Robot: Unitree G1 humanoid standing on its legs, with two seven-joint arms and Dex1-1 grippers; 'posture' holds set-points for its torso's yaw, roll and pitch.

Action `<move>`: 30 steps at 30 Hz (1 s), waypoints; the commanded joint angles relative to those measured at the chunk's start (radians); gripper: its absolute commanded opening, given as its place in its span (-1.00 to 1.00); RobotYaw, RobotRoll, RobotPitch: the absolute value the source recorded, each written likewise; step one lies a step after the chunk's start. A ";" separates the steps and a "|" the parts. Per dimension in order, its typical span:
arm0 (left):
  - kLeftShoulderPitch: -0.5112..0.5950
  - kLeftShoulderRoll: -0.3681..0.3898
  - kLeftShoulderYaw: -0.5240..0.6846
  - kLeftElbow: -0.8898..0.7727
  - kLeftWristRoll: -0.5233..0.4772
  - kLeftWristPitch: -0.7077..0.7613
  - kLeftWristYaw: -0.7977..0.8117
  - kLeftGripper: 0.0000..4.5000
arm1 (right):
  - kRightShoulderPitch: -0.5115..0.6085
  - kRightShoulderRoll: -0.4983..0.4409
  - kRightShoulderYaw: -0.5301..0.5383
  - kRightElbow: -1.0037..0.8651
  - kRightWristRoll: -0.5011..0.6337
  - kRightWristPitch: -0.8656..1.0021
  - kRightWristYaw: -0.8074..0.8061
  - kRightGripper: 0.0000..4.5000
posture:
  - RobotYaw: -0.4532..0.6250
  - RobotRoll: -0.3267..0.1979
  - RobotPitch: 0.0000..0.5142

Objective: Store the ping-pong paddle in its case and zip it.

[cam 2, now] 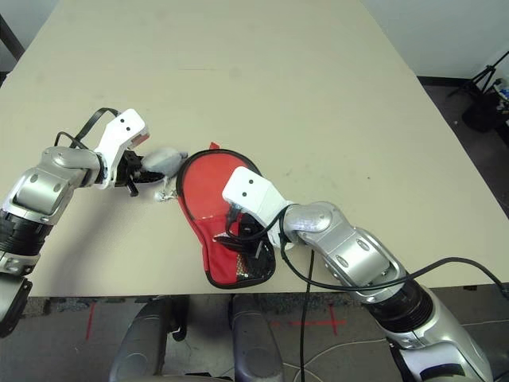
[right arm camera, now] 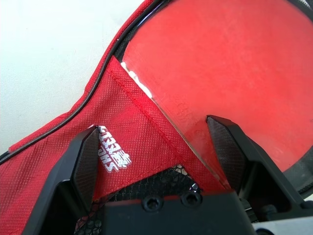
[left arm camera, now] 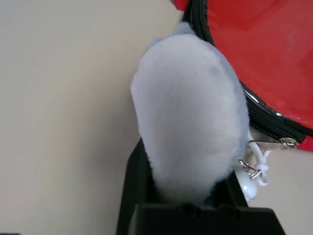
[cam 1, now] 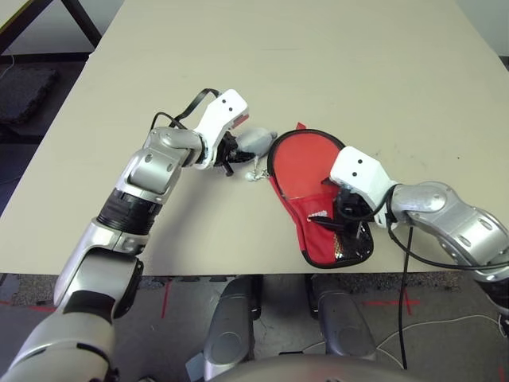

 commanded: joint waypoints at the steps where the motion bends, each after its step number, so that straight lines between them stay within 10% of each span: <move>1: -0.032 -0.011 0.028 0.048 0.012 -0.032 0.020 -0.71 | 0.037 0.003 0.045 0.030 -0.017 0.042 0.008 1.00 | -0.25 0.25 -0.01; 17: -0.442 -0.260 0.016 0.892 0.197 -0.518 0.243 -0.72 | 0.046 0.015 0.069 0.058 -0.048 0.038 0.031 1.00 | -0.26 0.25 0.00; 30: -0.572 -0.449 0.011 1.155 0.292 -0.681 0.422 -0.72 | 0.046 0.043 0.095 0.060 -0.067 0.048 0.037 1.00 | -0.34 0.25 0.07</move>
